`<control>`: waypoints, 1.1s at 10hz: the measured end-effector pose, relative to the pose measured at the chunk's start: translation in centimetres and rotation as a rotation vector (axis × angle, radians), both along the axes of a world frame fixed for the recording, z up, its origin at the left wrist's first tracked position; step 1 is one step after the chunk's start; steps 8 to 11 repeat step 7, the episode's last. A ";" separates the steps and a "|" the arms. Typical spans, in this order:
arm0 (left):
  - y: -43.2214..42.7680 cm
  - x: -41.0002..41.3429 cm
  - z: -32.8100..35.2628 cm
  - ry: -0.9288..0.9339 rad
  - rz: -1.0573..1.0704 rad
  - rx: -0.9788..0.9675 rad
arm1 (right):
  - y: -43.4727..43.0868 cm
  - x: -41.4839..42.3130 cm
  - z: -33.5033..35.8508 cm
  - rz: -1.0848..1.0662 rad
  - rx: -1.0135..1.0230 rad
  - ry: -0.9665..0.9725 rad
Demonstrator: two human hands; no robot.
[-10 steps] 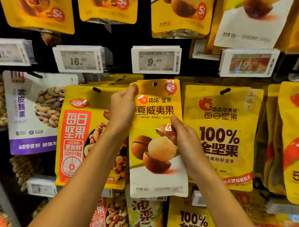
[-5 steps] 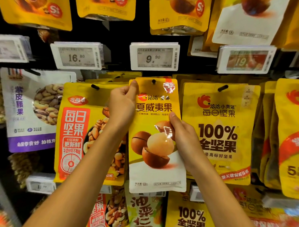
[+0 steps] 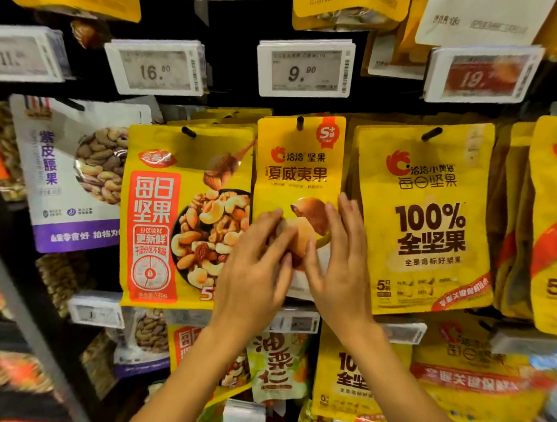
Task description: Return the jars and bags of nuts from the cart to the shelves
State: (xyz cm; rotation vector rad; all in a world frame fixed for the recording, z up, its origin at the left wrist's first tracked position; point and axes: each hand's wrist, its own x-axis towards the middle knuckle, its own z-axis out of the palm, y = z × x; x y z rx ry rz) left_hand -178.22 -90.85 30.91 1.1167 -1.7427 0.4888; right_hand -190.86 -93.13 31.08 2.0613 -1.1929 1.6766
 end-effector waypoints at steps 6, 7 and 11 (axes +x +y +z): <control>2.9 3.5 2.0 0.200 -0.147 0.188 | 4.4 -1.5 0.3 -0.045 0.218 0.077; 6.6 5.4 1.7 0.383 -0.082 0.292 | 8.1 -3.4 0.4 -0.077 0.289 0.027; 6.6 5.4 1.7 0.383 -0.082 0.292 | 8.1 -3.4 0.4 -0.077 0.289 0.027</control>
